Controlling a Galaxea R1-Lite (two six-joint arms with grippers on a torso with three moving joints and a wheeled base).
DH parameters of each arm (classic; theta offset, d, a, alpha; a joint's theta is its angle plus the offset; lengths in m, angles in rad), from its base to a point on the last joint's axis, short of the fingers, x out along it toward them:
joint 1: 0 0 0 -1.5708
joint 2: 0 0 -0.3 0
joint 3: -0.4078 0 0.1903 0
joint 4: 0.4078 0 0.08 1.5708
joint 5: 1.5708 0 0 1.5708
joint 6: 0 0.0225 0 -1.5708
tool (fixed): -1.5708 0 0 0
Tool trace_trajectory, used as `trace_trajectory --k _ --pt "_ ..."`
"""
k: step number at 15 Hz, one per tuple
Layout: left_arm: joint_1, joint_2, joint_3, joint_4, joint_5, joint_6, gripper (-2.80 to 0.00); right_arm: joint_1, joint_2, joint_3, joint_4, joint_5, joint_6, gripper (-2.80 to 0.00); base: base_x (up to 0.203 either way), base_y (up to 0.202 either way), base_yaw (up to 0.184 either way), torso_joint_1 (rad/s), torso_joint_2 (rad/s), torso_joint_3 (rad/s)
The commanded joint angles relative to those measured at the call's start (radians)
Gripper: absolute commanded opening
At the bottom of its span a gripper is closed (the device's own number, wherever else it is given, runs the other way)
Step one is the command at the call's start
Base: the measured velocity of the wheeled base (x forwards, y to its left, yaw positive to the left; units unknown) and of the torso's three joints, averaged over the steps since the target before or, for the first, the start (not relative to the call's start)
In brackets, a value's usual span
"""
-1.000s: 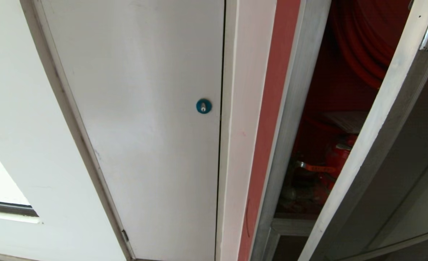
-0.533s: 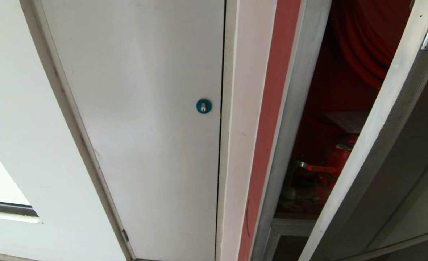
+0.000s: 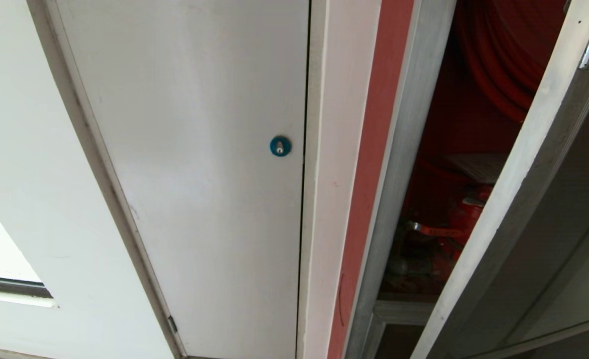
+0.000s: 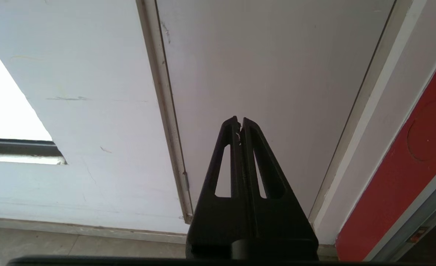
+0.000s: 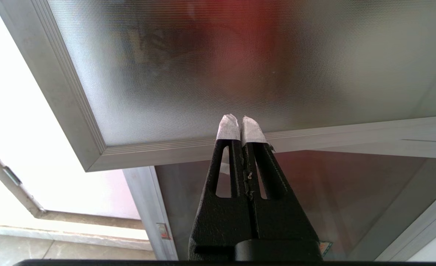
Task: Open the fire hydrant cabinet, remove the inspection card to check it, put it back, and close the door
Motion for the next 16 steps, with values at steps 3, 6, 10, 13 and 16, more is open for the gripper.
trace_trajectory --k 3,6,10,13,16 --pt "-0.001 0.0 0.006 0.001 0.0 0.0 -2.8 0.0 0.0 0.0 0.0 0.0 0.0 -2.8 0.0 0.0 0.0 0.0 0.0 0.0" --pt "0.0 0.0 0.006 0.0 0.0 0.0 -2.8 0.0 0.0 0.0 0.0 0.0 0.0 -2.8 0.0 0.0 0.0 0.0 0.0 0.0" --pt "0.0 0.0 0.006 0.0 0.0 0.0 -2.8 0.0 0.0 0.0 0.0 0.0 0.0 -2.8 0.0 0.0 0.0 0.0 0.0 0.0" --pt "0.001 0.0 0.006 0.001 0.0 0.0 -2.8 0.0 0.0 -0.026 -0.01 0.0 0.002 -2.8 0.0 0.0 0.0 0.0 0.0 0.0" --pt "-0.001 0.0 0.006 0.001 0.0 0.0 -2.8 0.0 0.001 -0.124 -0.001 0.01 -0.001 -2.8 0.0 0.0 0.0 0.0 0.0 0.0"
